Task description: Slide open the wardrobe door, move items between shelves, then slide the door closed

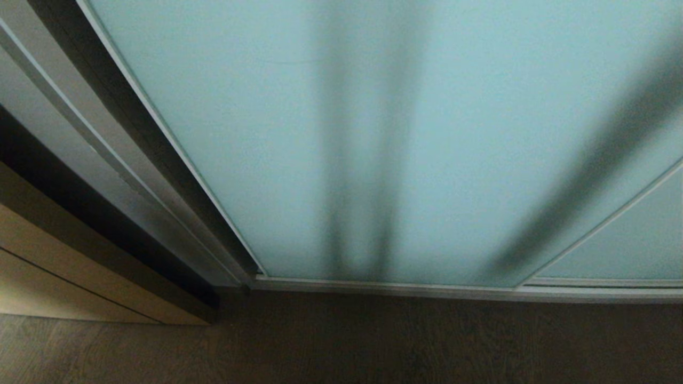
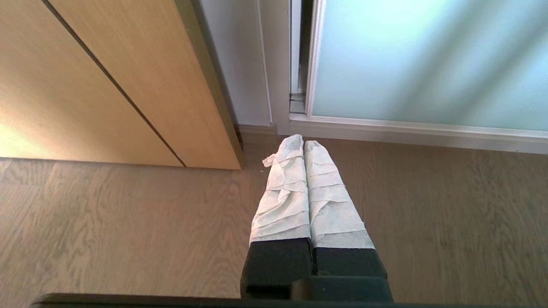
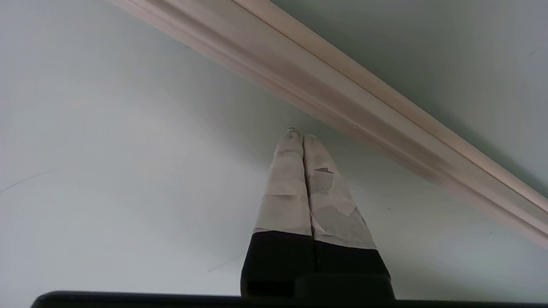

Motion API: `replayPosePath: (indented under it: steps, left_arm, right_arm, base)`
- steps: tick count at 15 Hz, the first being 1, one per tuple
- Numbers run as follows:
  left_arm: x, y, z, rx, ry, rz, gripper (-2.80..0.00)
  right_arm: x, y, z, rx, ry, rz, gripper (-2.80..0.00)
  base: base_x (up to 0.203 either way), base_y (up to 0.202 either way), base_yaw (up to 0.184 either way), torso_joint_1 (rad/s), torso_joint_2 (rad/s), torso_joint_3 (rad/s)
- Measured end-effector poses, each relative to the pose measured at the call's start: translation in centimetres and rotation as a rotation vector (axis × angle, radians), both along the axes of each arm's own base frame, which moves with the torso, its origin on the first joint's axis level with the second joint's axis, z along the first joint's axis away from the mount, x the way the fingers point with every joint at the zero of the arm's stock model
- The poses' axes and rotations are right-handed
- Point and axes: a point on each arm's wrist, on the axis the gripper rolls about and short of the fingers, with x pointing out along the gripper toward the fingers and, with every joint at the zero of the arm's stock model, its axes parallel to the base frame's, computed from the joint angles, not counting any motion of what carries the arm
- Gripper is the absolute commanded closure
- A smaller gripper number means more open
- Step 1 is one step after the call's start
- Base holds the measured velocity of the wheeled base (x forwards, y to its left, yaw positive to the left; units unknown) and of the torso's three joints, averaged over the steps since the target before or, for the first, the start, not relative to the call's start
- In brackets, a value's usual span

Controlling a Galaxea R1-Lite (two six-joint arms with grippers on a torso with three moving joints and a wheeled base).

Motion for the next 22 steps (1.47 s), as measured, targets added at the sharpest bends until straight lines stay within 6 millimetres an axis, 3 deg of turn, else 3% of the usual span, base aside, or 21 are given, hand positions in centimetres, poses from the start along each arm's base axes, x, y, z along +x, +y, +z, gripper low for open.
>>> replayPosePath:
  steps: [10,18,22]
  left_arm:
    - [0.0,0.0,0.0,0.0,0.0,0.0,0.0]
    - [0.0,0.0,0.0,-0.001,0.0,0.0,0.0]
    - [0.0,0.0,0.0,-0.001,0.0,0.0,0.0]
  right_arm:
    - [-1.2,1.7,0.2,-0.017,-0.023,0.028,0.0]
    - [-4.3,4.1,0.6,-0.1,-0.081,0.021,0.0]
    - [-7.3,6.3,0.4,-0.234,-0.131,-0.021,0.0]
  base:
    - [0.0,0.0,0.0,0.0,0.0,0.0]
    - [0.0,0.0,0.0,0.0,0.0,0.0]
    - [0.0,0.0,0.0,0.0,0.0,0.0]
